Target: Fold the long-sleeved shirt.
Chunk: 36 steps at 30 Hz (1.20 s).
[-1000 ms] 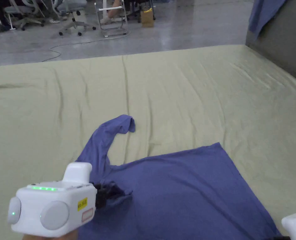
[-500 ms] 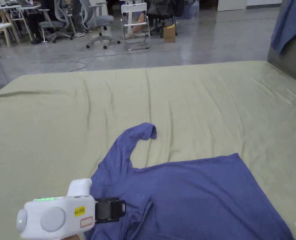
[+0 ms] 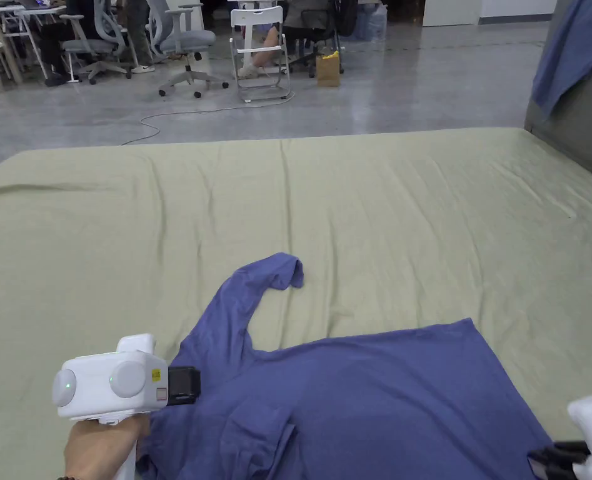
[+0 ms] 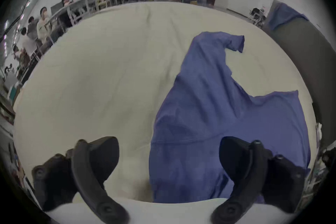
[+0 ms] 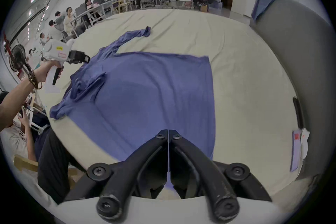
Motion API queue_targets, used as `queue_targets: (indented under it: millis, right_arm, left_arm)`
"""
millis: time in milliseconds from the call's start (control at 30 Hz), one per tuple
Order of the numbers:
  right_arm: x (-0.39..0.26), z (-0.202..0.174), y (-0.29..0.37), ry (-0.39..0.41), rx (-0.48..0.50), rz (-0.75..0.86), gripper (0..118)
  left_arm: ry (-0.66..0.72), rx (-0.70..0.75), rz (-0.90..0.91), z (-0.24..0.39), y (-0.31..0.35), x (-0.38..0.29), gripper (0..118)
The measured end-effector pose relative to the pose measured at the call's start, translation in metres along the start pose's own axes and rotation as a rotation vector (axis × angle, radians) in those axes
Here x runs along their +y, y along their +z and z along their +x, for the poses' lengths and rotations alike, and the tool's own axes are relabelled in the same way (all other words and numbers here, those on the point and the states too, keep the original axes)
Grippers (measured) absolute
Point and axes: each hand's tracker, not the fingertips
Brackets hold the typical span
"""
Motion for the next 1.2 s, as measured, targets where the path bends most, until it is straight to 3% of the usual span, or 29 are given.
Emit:
queue_targets:
  millis: [33, 100, 133, 167, 200, 233, 267, 300, 367, 400, 500, 633, 667, 700, 733, 800, 900, 1067, 1200]
  right_arm:
    - [0.014, 0.004, -0.007, 0.007, -0.003, 0.008, 0]
    - [0.049, 0.015, -0.027, 0.012, -0.011, 0.029, 0]
    - [0.068, 0.022, -0.038, 0.012, -0.014, 0.039, 0]
    - [0.087, 0.029, -0.051, 0.002, -0.014, 0.050, 0]
    - [0.106, 0.037, -0.065, -0.018, -0.036, 0.065, 0]
    - [0.125, 0.046, -0.080, -0.036, -0.060, 0.067, 0]
    - [0.141, 0.054, -0.095, -0.050, -0.067, 0.060, 0]
    - [0.162, 0.067, -0.117, -0.085, -0.063, 0.033, 12]
    - [0.187, 0.078, -0.152, -0.109, -0.090, -0.034, 81]
    - [0.197, 0.083, -0.173, -0.127, -0.093, -0.081, 103]
    - [0.207, 0.086, -0.215, -0.154, -0.121, -0.157, 95]
    - [0.199, 0.073, -0.249, -0.120, -0.138, -0.294, 67]
    - [0.193, 0.069, -0.254, -0.125, -0.112, -0.331, 35]
    - [0.190, 0.063, -0.252, -0.149, -0.082, -0.289, 16]
    - [0.192, 0.058, -0.246, -0.138, -0.147, -0.259, 13]
    - [0.195, 0.064, -0.247, -0.097, -0.137, -0.272, 5]
    - [0.206, 0.071, -0.217, -0.094, -0.139, -0.220, 3]
    - [0.247, 0.081, -0.109, -0.030, -0.091, -0.060, 3]
    - [0.294, 0.086, 0.013, 0.014, -0.068, 0.133, 3]
  left_arm:
    - [-0.002, 0.015, -0.015, 0.004, -0.003, -0.001, 105]
    - [-0.022, 0.089, -0.053, 0.006, -0.015, -0.007, 72]
    - [-0.031, 0.103, -0.047, 0.008, -0.016, -0.011, 70]
    - [-0.040, 0.090, -0.005, 0.014, -0.004, -0.011, 57]
    - [-0.052, 0.085, -0.013, 0.018, 0.000, -0.011, 24]
    - [-0.087, 0.064, 0.007, 0.021, 0.007, -0.011, 0]
    - [-0.070, -0.029, 0.030, 0.022, 0.011, -0.012, 0]
    - [-0.052, -0.001, 0.026, 0.025, 0.025, -0.015, 0]
    - [-0.075, -0.009, 0.029, 0.029, 0.027, -0.017, 0]
    - [-0.084, -0.002, 0.031, 0.031, 0.028, -0.018, 0]
    - [-0.081, -0.011, 0.015, 0.035, 0.030, -0.018, 0]
    - [-0.051, -0.013, 0.004, 0.035, 0.030, -0.017, 0]
    - [-0.051, -0.011, 0.004, 0.037, 0.030, -0.018, 0]
    - [-0.052, -0.009, 0.011, 0.035, 0.030, -0.016, 0]
    - [-0.056, 0.007, 0.033, 0.037, 0.031, -0.017, 0]
    - [-0.061, 0.012, 0.038, 0.042, 0.031, -0.013, 0]
    - [-0.036, 0.010, 0.100, 0.041, 0.048, 0.010, 0]
    - [-0.062, -0.074, 0.261, 0.054, 0.123, 0.076, 0]
    - [-0.087, -0.108, 0.447, 0.069, 0.211, 0.137, 0]
